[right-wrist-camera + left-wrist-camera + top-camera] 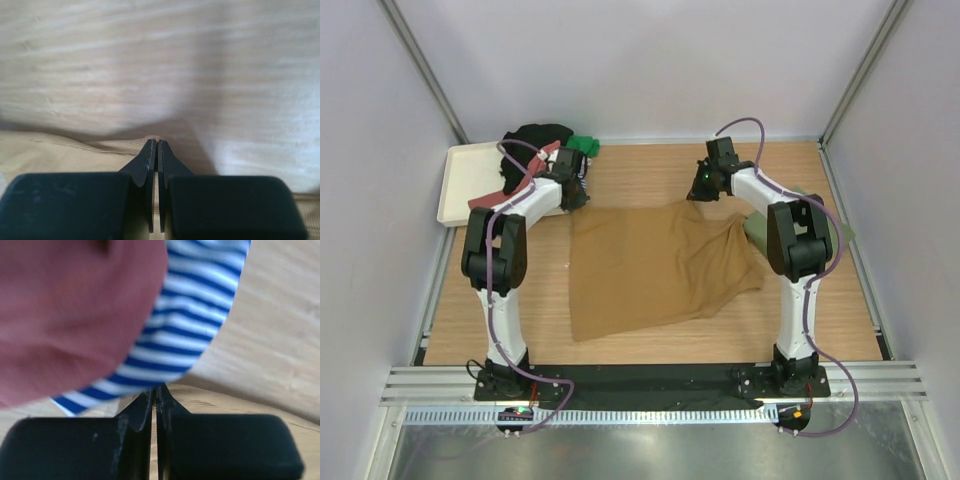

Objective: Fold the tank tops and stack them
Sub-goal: Flatten the tank top out, then fold the tank top

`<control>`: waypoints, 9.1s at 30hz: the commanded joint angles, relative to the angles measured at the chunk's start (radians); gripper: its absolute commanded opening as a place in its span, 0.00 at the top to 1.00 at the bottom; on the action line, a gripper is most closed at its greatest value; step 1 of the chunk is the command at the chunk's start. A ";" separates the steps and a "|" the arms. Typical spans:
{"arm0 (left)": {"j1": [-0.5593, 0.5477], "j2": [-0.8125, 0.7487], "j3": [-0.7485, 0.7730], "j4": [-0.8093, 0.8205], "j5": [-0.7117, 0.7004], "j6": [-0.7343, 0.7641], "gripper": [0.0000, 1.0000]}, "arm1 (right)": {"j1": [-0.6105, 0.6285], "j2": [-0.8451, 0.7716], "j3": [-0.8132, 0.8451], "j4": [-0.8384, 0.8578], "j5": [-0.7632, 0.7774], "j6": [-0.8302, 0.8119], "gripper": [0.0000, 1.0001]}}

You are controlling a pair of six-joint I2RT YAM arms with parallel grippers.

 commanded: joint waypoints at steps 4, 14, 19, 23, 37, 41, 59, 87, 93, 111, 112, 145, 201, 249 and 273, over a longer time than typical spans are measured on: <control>0.054 0.001 0.083 -0.025 -0.026 0.034 1.00 | -0.023 0.052 0.162 -0.026 -0.035 0.018 0.99; 0.056 -0.190 -0.081 0.083 0.040 0.072 1.00 | -0.023 -0.090 0.002 0.039 -0.098 0.023 0.99; 0.056 -0.272 -0.161 0.101 0.080 0.083 1.00 | -0.017 -0.197 -0.143 0.073 -0.103 0.021 0.99; 0.040 -0.329 -0.224 0.116 0.103 0.075 1.00 | -0.009 -0.277 -0.240 0.100 -0.107 0.021 0.99; -0.035 -0.594 -0.523 0.116 0.077 0.044 1.00 | 0.058 -0.544 -0.628 0.206 -0.063 0.072 0.99; -0.047 -0.633 -0.615 0.116 0.068 0.021 1.00 | 0.078 -0.605 -0.705 0.229 -0.021 0.095 0.98; -0.093 -0.672 -0.824 0.165 0.016 -0.100 0.67 | 0.135 -0.819 -0.983 0.289 0.198 0.187 0.65; -0.030 -0.311 -0.497 0.124 0.014 -0.089 0.44 | 0.129 -0.517 -0.533 0.129 0.371 0.124 0.33; 0.054 -0.274 -0.523 0.146 0.043 -0.095 0.85 | 0.127 -0.409 -0.417 0.044 0.468 0.136 0.30; 0.125 -0.338 -0.591 0.187 0.105 -0.078 1.00 | 0.077 -0.172 -0.188 -0.010 0.490 0.187 0.33; 0.125 -0.338 -0.591 0.187 0.105 -0.077 1.00 | 0.071 -0.161 -0.167 -0.015 0.480 0.190 0.32; 0.123 -0.343 -0.588 0.176 0.076 -0.069 1.00 | -0.028 -0.406 -0.498 0.151 0.732 0.300 0.85; 0.022 -0.682 -0.779 0.064 0.215 -0.086 0.53 | 0.144 -0.455 -0.760 0.488 -0.037 0.153 0.50; 0.100 -0.815 -0.848 0.032 0.028 -0.114 1.00 | 0.192 -0.612 -0.929 0.534 -0.078 0.144 0.97; 0.114 -0.861 -0.882 0.009 0.102 -0.137 0.31 | 0.198 -0.570 -0.961 0.513 0.023 0.133 0.67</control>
